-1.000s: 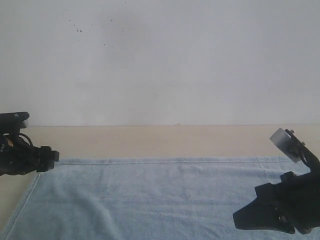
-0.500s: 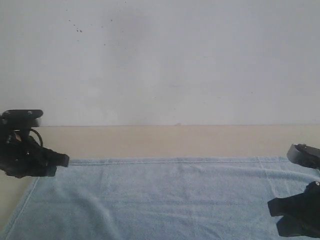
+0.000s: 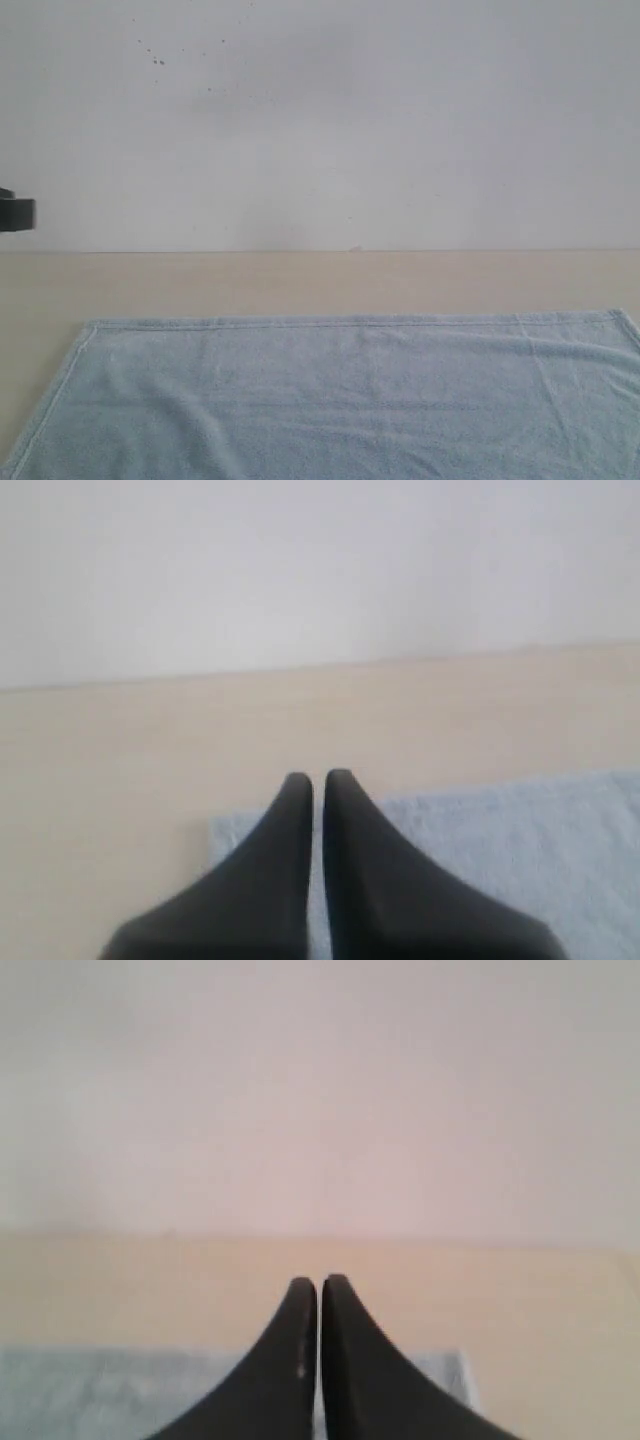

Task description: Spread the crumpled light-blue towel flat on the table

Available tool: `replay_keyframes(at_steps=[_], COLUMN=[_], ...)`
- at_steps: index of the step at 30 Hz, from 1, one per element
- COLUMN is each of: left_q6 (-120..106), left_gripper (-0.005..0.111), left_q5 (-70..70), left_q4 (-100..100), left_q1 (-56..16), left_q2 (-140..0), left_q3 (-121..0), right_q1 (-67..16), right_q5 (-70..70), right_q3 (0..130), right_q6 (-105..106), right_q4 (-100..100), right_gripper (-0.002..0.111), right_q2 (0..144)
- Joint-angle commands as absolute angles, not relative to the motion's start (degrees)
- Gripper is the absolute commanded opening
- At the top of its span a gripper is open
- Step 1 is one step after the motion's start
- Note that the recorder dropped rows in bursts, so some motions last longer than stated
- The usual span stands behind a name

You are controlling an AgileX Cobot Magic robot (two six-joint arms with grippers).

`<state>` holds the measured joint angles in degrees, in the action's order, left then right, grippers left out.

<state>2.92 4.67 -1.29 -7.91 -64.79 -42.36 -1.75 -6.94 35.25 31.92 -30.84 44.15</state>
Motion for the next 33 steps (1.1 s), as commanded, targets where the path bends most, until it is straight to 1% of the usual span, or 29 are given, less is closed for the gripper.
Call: replay_keyframes(at_steps=[1,4,5,7,9,11,12,14,17,19,22,25,31,33], left_q6=[3.37,1.83,1.34,-0.86,-2.50,-2.50,-2.50,-2.01,1.46,1.46,1.46,1.46,1.46,1.46], left_gripper=[0.004,0.004,0.004,0.004,0.004,0.004,0.004,0.004,0.004,0.004,0.004,0.004,0.004,0.004], left_q5=[0.00,0.31,0.72,2.95,3.32,3.43,3.43,7.82,11.84,13.32,13.42,13.29,13.29,13.29], left_q4=[-1.36,-1.49,-1.49,-1.49,-1.49,-1.49,-1.49,-1.49,-1.26,-1.26,-1.26,-1.26,-1.26,-1.26], left_q1=[-5.28,-5.23,-5.23,-5.23,-5.23,-5.23,-5.23,-5.23,-5.23,-5.23,-5.23,-5.23,-5.23,-5.23], left_q2=[-50.74,-41.84,-35.31,-26.40,-20.42,-17.27,-16.90,-17.37,-20.40,-20.82,-20.82,-20.82,-20.82,-20.82], left_q3=[-33.74,-28.74,-26.42,-25.01,-24.15,-23.05,-22.69,-20.42,-13.86,-11.24,-9.57,-9.33,-9.33,-9.33], right_q1=[-1.87,-1.87,-1.87,-2.88,-3.28,-3.28,-3.28,-3.28,-3.28,-3.28,-3.28,-3.28,-3.28,-3.28], right_q5=[-6.48,-14.92,-15.60,-11.24,-7.61,-8.05,-8.86,-12.34,-13.26,-17.46,-27.53,-31.24,-31.93,-29.22], right_q3=[32.64,32.64,32.64,32.64,32.64,32.64,32.64,31.41,24.85,22.26,21.70,21.70,21.70,21.20], right_q6=[32.00,30.53,30.53,30.39,30.53,30.31,30.04,27.94,26.10,25.88,22.63,22.63,22.63,22.63], right_q4=[-30.90,-31.00,-31.00,-31.00,-30.69,-30.82,-30.82,-30.82,-30.25,-30.27,-32.84,-32.84,-32.33,-30.75], right_gripper=[0.001,0.001,0.001,0.001,0.001,0.001,0.001,0.001,0.001,0.001,0.001,0.001,0.001,0.001], right_q2=[34.92,29.39,24.27,17.15,12.05,10.86,10.97,13.41,17.69,19.06,19.06,19.06,19.06,19.06])
